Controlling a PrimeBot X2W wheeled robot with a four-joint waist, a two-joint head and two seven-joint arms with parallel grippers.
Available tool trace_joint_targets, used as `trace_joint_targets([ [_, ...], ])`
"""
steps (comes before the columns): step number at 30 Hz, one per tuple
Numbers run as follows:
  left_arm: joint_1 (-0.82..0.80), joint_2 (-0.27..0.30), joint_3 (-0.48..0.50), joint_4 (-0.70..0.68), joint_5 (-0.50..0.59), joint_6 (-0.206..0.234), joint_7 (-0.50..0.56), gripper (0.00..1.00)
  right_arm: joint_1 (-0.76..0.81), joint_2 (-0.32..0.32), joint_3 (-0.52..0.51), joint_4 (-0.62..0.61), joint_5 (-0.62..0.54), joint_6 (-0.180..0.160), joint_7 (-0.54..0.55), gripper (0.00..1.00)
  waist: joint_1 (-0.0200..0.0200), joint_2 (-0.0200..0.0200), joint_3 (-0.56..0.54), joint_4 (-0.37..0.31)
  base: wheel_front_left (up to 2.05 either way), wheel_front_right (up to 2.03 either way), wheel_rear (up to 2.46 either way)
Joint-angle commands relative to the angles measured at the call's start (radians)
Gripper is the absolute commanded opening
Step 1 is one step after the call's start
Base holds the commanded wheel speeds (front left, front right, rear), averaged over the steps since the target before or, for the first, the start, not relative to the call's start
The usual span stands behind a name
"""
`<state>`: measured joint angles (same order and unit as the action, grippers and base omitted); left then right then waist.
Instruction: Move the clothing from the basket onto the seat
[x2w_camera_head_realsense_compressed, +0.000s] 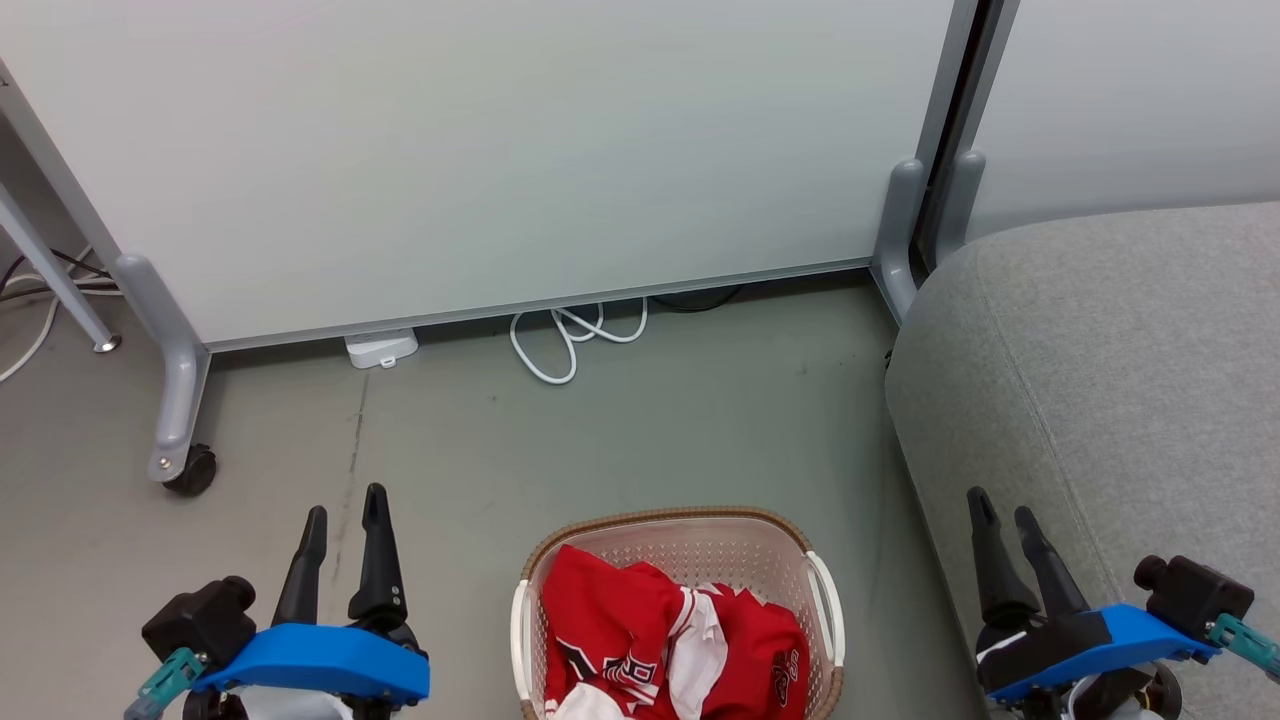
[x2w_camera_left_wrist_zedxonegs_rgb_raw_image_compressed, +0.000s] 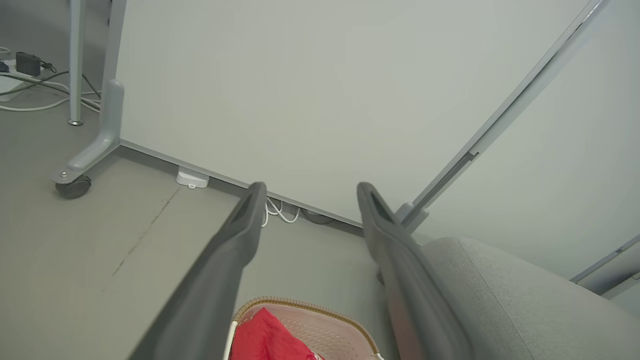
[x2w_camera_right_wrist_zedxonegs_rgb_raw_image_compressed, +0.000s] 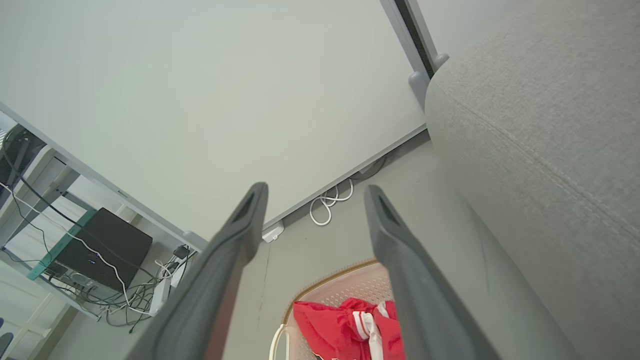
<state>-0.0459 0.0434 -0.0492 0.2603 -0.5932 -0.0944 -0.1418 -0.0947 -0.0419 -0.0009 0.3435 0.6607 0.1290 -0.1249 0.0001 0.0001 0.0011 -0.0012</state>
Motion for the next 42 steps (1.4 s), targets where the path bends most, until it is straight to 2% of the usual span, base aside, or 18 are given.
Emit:
trace_joint_targets([
  [1,-0.014,0.007,-0.007,-0.005,0.031,-0.003,-0.010,1.00,-0.021,-0.008,0.001,-0.003,-0.029,0.002,-0.008,1.00,-0.0001,-0.0001,-0.001,0.000,0.00,0.00,0.00],
  [25,-0.020,0.008,-0.047,0.025,0.235,-0.018,-0.065,1.00,-0.027,-0.010,0.014,0.015,-0.233,0.002,-0.048,1.00,-0.0001,-0.0001,-0.001,0.000,0.00,0.00,0.00],
  [42,-0.019,0.008,-0.070,0.044,0.337,-0.015,-0.099,1.00,-0.030,-0.011,0.010,0.034,-0.354,0.002,-0.077,1.00,-0.0001,-0.0001,0.002,-0.001,0.00,0.00,0.00],
])
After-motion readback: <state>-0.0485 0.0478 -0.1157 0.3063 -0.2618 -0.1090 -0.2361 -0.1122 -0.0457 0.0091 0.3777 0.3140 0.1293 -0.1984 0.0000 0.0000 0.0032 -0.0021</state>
